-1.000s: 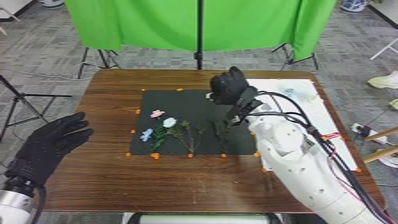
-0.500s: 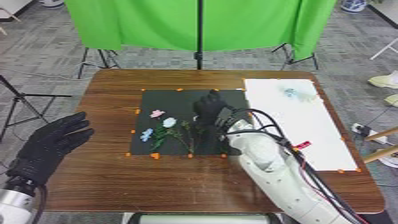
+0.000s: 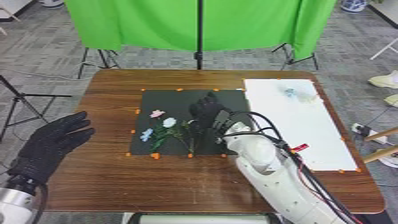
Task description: Arrange flowers
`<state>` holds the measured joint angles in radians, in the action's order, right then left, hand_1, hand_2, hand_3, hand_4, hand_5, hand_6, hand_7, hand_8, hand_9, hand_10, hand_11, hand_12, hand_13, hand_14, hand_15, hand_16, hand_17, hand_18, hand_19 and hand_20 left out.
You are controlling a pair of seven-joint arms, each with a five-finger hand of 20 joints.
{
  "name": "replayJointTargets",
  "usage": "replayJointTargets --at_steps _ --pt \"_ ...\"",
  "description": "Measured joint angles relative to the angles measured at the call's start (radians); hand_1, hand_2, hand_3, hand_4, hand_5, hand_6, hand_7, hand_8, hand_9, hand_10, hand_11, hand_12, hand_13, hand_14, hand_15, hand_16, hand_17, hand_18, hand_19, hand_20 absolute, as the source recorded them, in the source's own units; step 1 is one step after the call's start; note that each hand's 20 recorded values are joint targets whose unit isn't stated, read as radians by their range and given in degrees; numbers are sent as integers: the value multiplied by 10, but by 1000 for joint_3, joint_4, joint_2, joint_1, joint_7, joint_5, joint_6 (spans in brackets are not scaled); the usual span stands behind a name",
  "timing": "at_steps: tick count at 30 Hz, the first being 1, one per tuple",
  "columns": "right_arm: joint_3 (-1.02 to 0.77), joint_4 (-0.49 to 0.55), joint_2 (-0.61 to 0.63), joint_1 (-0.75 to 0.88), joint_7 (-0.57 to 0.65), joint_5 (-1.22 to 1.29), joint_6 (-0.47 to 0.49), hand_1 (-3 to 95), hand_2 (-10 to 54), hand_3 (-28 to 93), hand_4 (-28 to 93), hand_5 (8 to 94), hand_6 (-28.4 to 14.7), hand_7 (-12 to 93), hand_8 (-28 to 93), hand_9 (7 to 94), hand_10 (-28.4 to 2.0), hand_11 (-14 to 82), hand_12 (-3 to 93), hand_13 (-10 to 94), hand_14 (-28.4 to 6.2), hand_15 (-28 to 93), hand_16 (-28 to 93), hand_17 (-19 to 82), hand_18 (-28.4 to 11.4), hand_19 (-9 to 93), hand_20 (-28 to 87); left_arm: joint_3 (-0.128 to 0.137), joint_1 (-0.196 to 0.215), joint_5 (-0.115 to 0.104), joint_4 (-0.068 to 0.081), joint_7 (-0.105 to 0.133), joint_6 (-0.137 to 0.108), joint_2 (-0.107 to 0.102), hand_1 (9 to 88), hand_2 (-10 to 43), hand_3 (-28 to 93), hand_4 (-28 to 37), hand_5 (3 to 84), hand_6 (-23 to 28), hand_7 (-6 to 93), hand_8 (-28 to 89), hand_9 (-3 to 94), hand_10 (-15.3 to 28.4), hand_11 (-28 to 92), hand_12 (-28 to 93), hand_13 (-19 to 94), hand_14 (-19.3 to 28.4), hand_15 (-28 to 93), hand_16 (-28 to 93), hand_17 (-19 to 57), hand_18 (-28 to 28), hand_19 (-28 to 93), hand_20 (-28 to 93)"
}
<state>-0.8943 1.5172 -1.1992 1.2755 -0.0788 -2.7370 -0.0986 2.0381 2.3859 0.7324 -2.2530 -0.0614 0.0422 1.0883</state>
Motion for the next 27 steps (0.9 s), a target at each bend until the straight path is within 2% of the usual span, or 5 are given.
replayJointTargets --at_steps 7,13,20,24,27 --pt "-57 79 24 40 -14 91 48 178 -33 838 -283 639 15 411 -254 700 -77 445 277 632 -53 658 242 248 -168 765 439 3 1 0 0 0 2 0 296 55 691 -239 417 64 165 -89 349 131 253 164 268 170 405 -29 -66 226 520 19" --pt "-132 159 63 63 28 158 56 190 -12 904 -278 420 -13 333 -225 434 -107 389 226 410 -69 626 149 193 -168 709 401 5 2 0 0 0 3 0 293 55 692 -240 412 56 177 -94 351 125 259 162 276 160 408 -31 -64 225 522 18" --pt "-194 136 192 -10 299 298 149 207 -49 909 -282 238 -49 248 -167 215 -122 194 229 158 -114 284 159 71 -172 564 211 11 14 0 -1 7 2 0 290 54 695 -244 408 49 191 -103 353 121 265 159 279 157 409 -34 -62 224 523 16" --pt "-208 40 293 -64 382 305 177 204 -74 887 -283 192 -73 155 -109 148 -128 86 265 115 -149 111 220 21 -204 522 121 13 19 0 -1 10 2 0 290 54 695 -245 407 48 195 -105 352 121 266 158 280 156 409 -35 -61 224 524 14" --pt "-276 2 345 -53 395 299 247 206 -91 883 -283 186 -78 149 -108 134 -129 74 270 170 -175 67 221 35 -220 533 114 13 19 0 -1 10 2 0 289 54 697 -245 407 49 195 -106 353 121 267 157 280 156 409 -35 -61 224 524 14"
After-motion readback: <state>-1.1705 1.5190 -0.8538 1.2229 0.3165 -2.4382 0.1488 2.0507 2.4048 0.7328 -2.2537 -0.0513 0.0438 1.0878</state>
